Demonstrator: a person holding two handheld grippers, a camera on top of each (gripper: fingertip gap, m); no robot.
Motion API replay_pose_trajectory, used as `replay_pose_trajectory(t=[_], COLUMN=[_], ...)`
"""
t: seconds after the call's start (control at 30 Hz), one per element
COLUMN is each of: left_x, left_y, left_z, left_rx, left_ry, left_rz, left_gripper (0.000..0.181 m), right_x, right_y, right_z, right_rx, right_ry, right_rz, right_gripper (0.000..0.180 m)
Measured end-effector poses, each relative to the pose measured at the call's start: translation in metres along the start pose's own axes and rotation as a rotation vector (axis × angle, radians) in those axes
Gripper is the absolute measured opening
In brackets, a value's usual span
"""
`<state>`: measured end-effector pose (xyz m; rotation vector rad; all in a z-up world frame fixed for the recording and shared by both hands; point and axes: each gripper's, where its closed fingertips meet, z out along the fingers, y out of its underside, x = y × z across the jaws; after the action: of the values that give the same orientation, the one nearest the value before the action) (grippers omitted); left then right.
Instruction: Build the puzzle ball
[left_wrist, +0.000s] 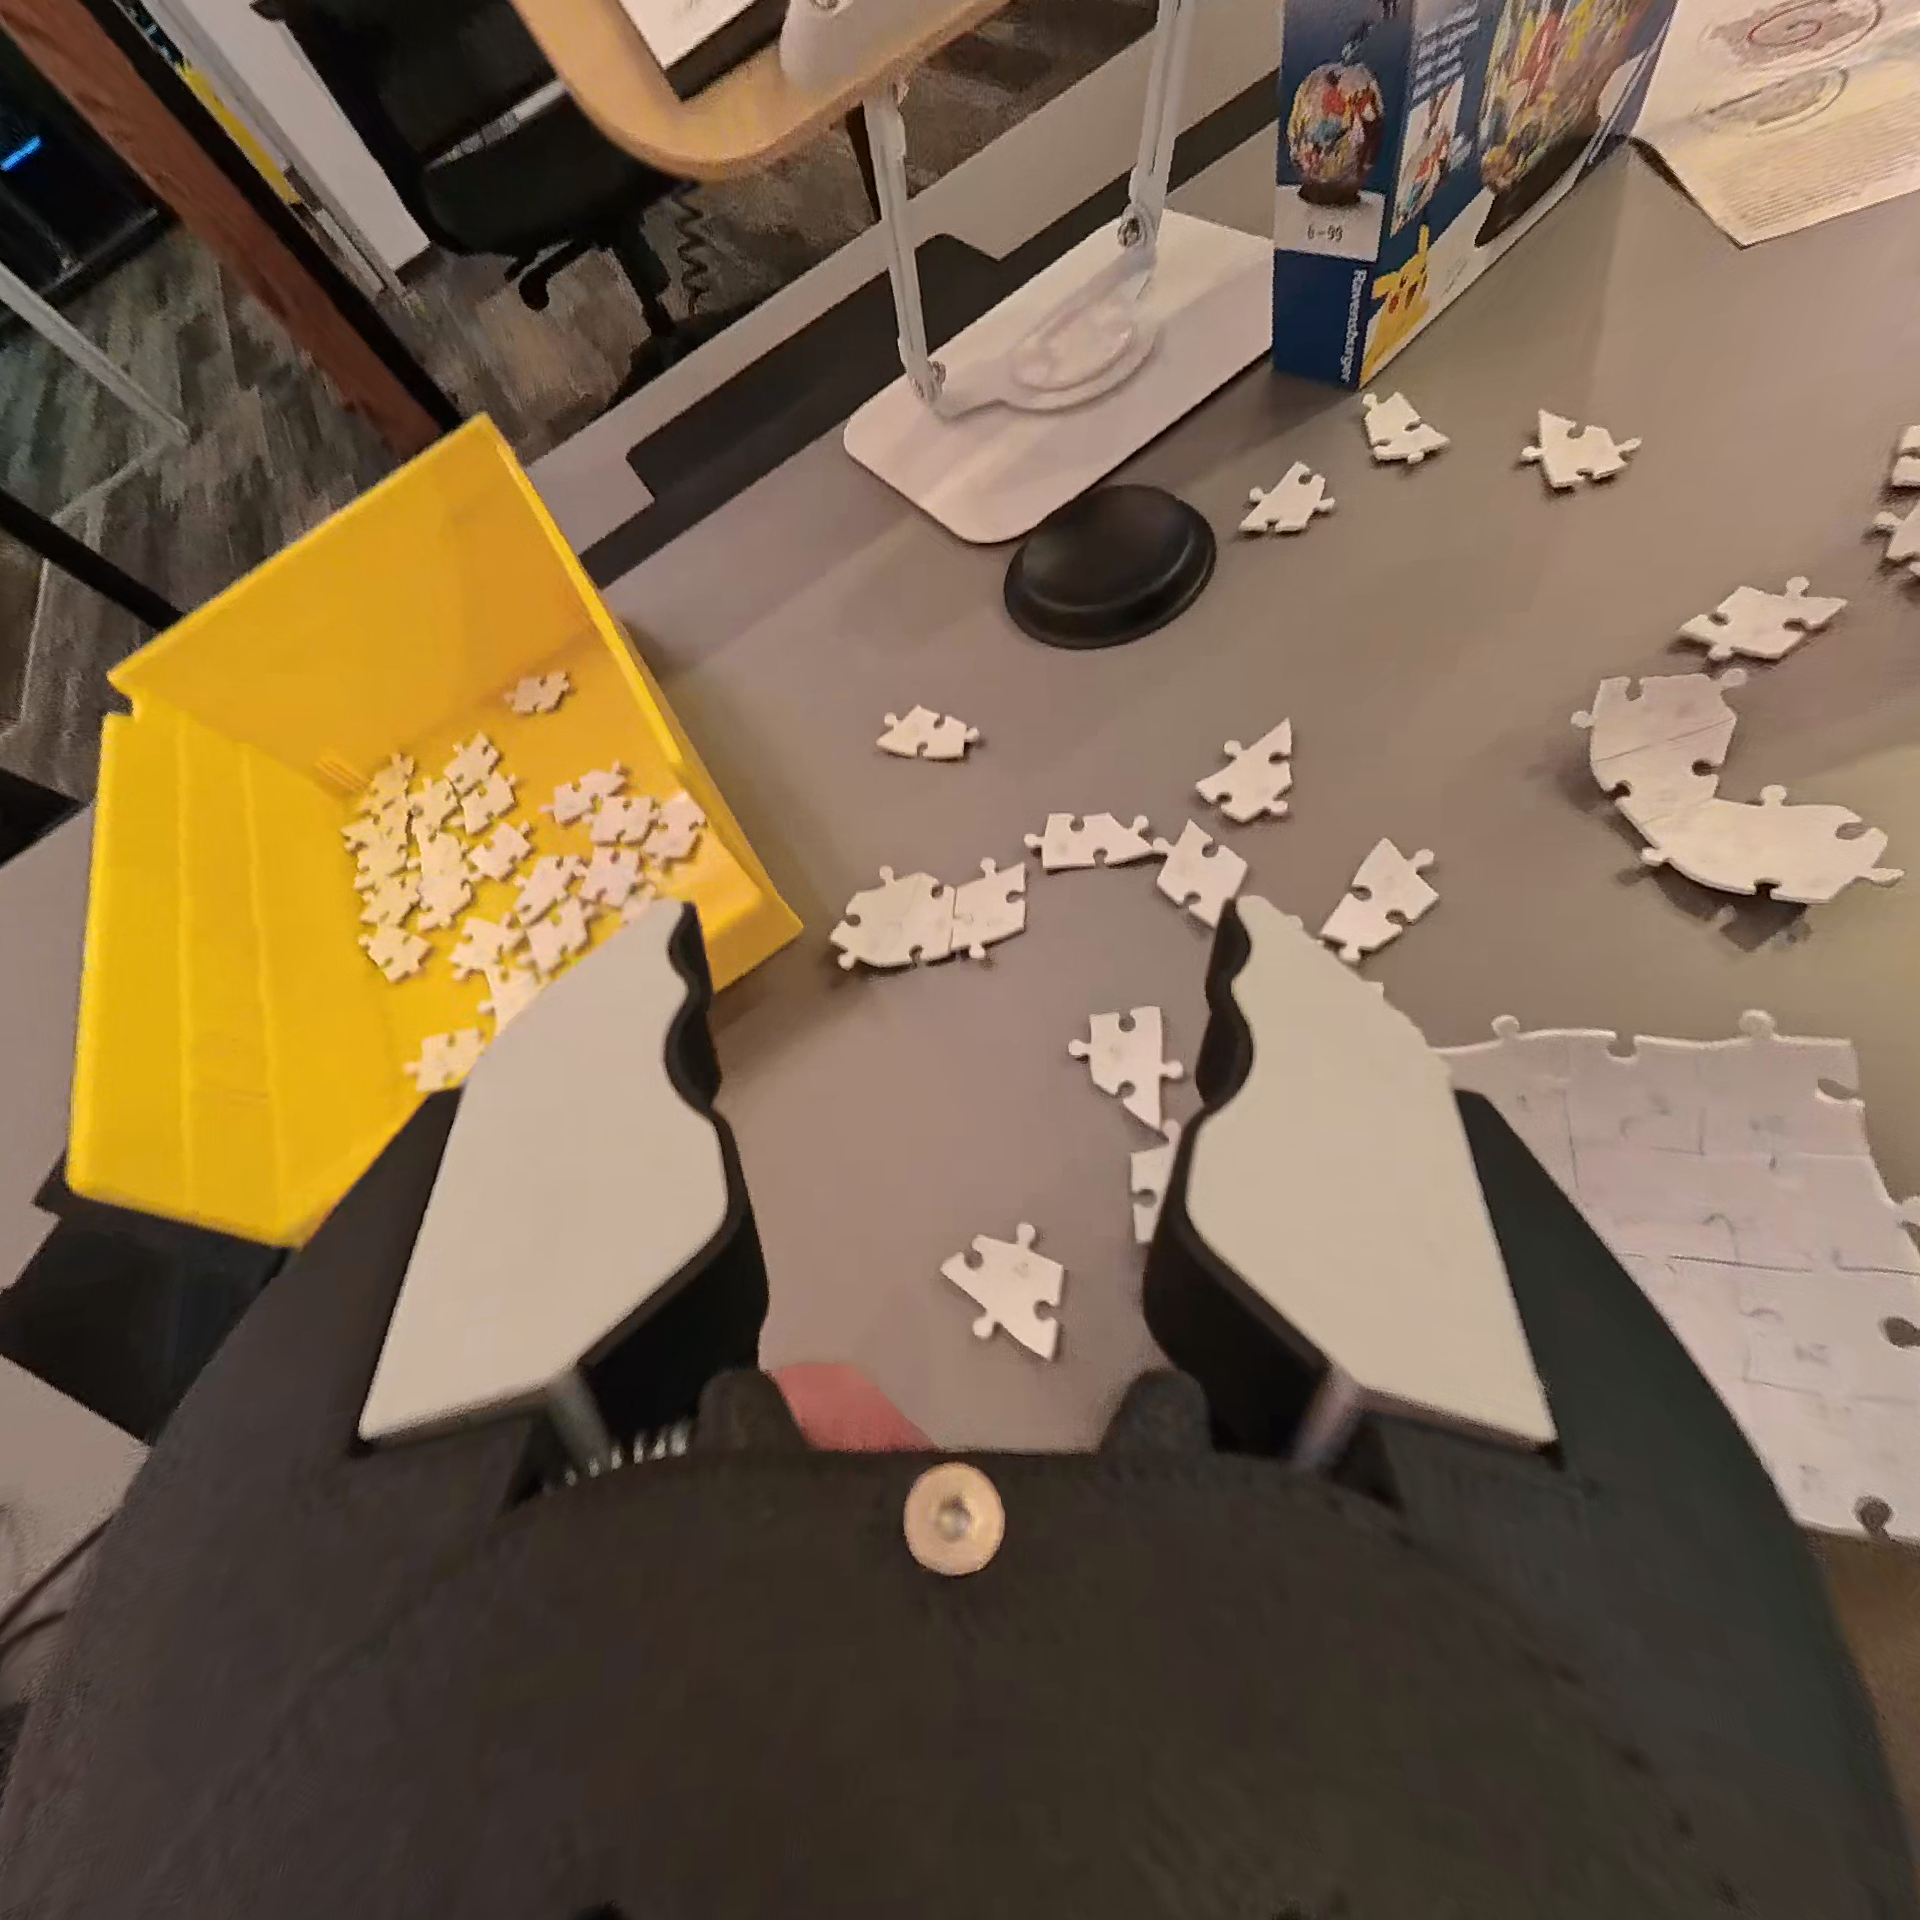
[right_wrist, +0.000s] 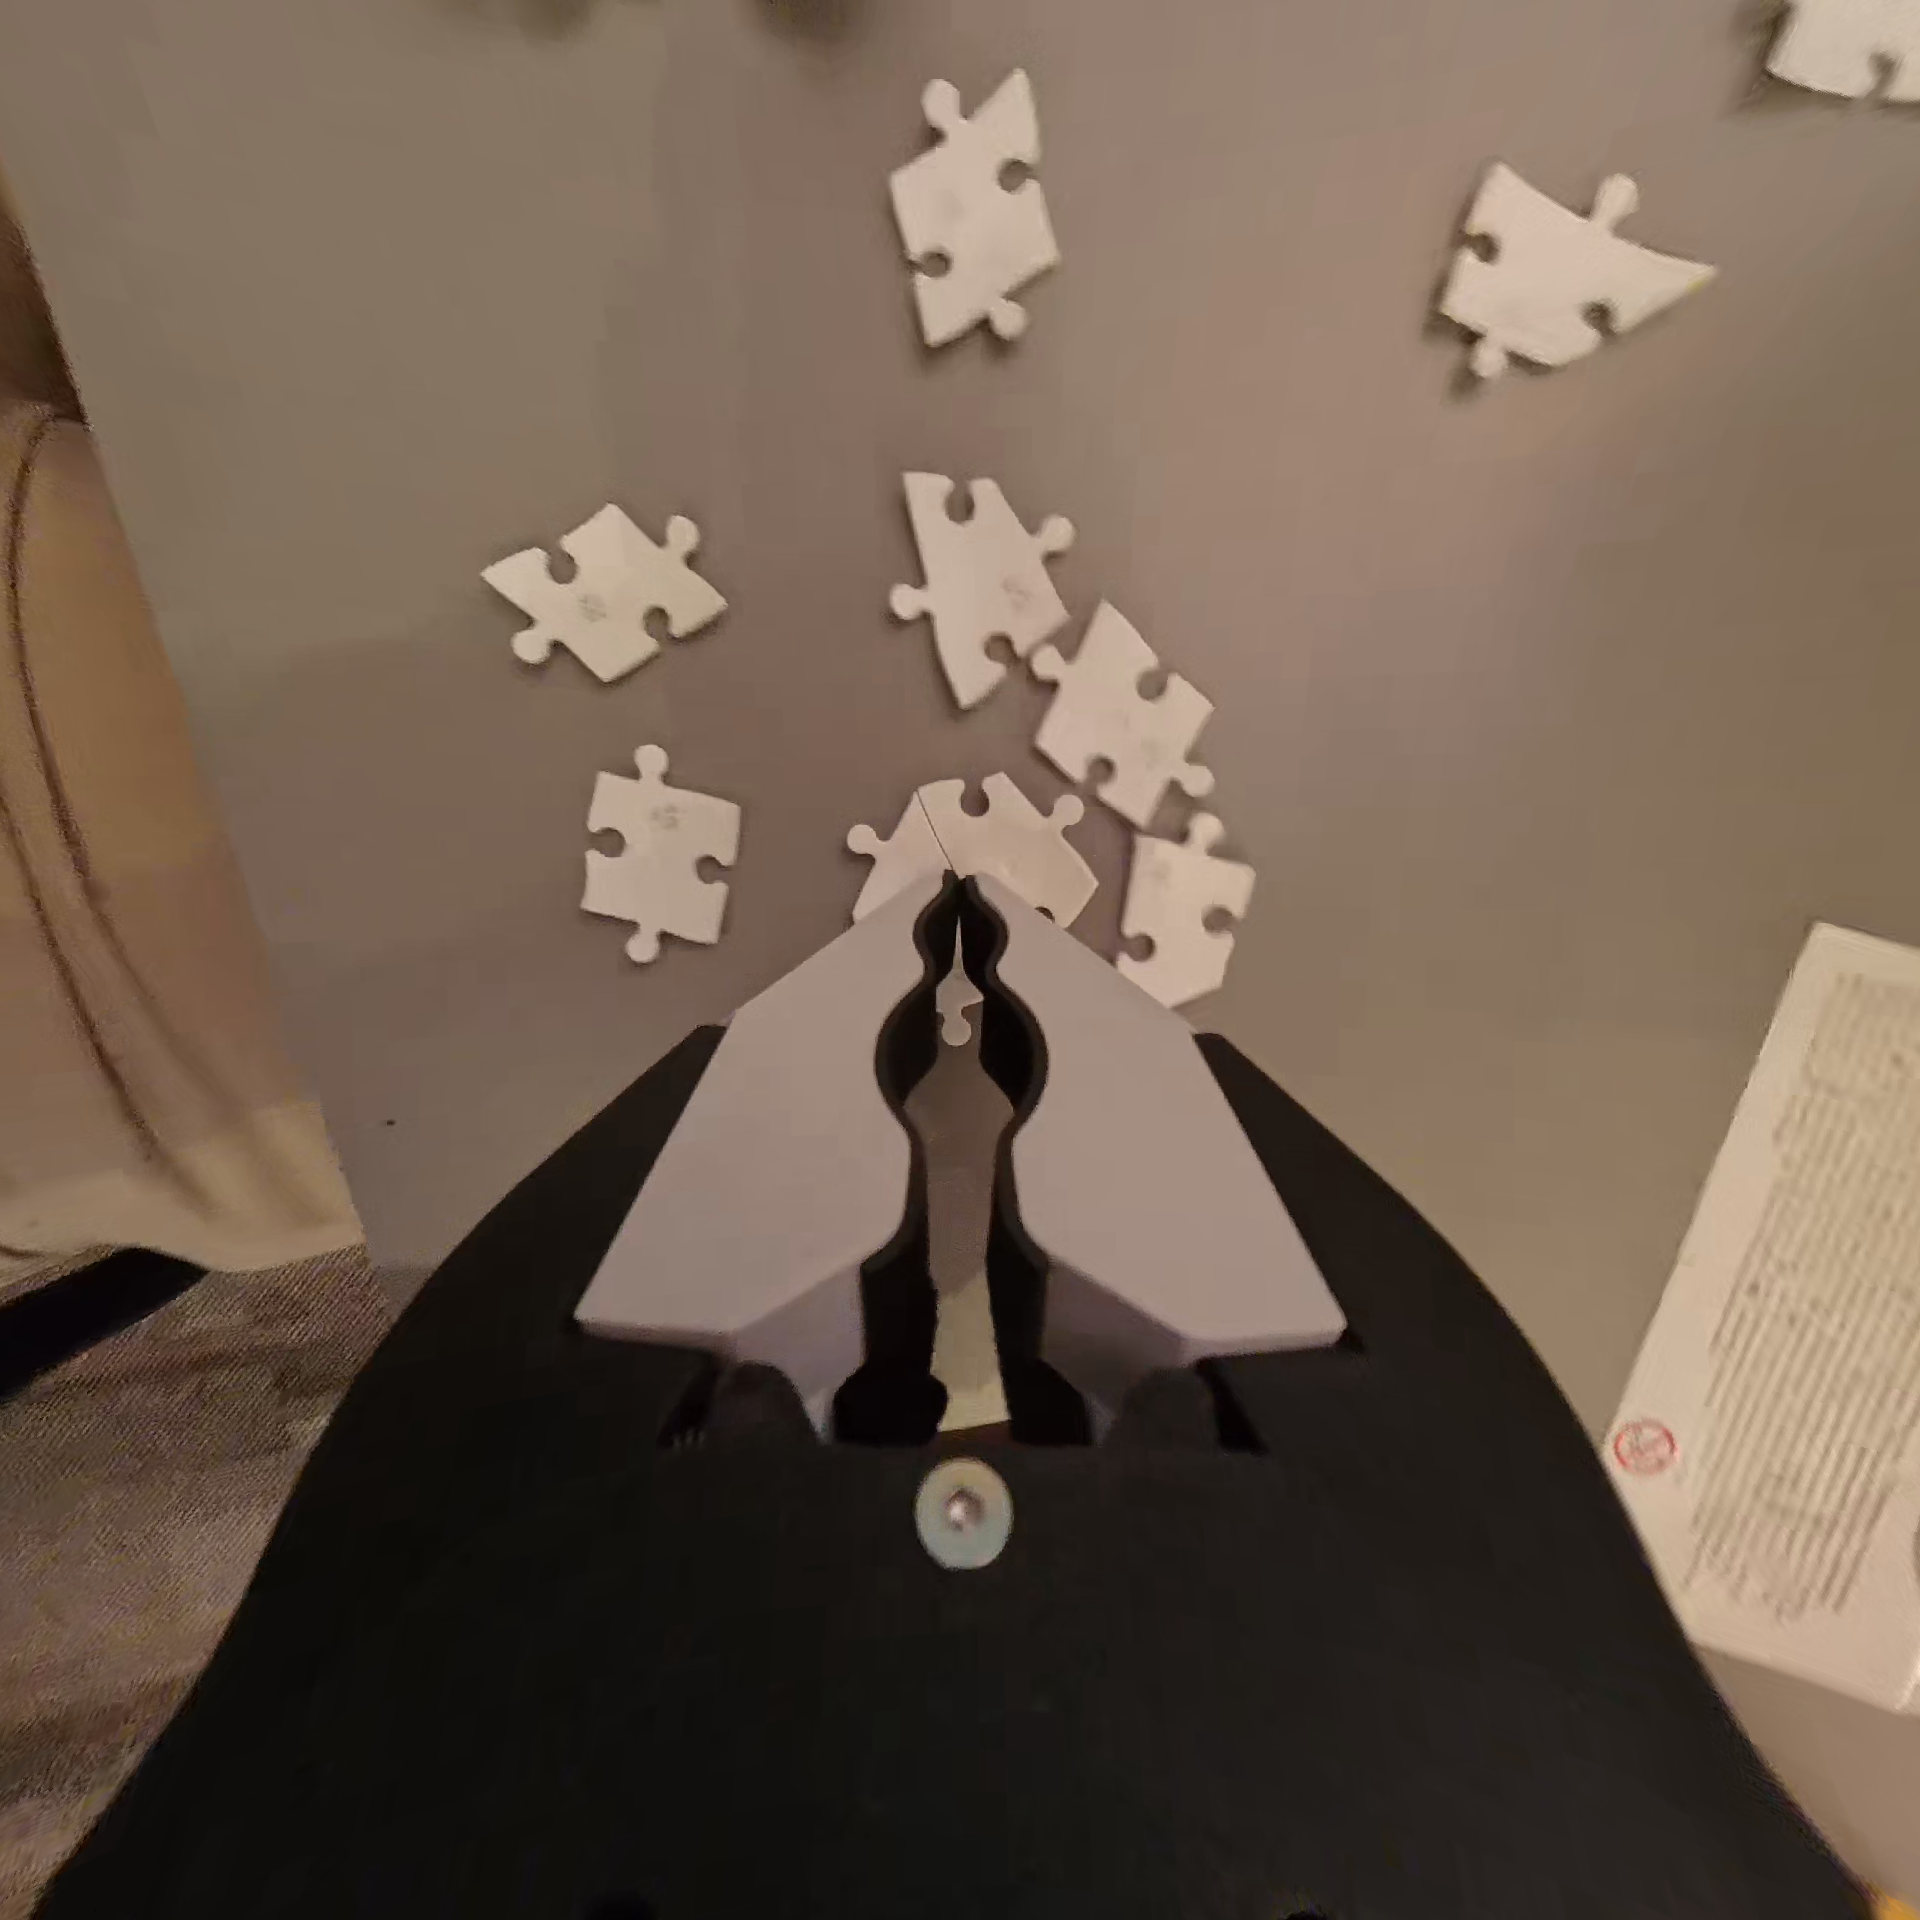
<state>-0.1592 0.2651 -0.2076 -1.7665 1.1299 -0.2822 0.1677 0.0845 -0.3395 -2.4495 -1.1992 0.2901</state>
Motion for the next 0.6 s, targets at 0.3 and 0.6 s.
replay_pose_trajectory(t=[0.3, 0.6], left_x=[0.015, 0.024], left_y=[0.025, 0.037], left_z=[-0.004, -0.007], left_rx=[-0.014, -0.009], left_ry=[0.017, 0.043], left_rz=[-0.055, -0.121], left_gripper=[0.091, 0.091], right_x=[-0.035, -0.062], right_y=[-0.031, -0.056], right_z=[-0.013, 0.03], right_rx=[0.017, -0.018], right_ry=[-0.084, -0.14], right_rz=[-0.049, -0.07], right_gripper=[0.0, 0.0])
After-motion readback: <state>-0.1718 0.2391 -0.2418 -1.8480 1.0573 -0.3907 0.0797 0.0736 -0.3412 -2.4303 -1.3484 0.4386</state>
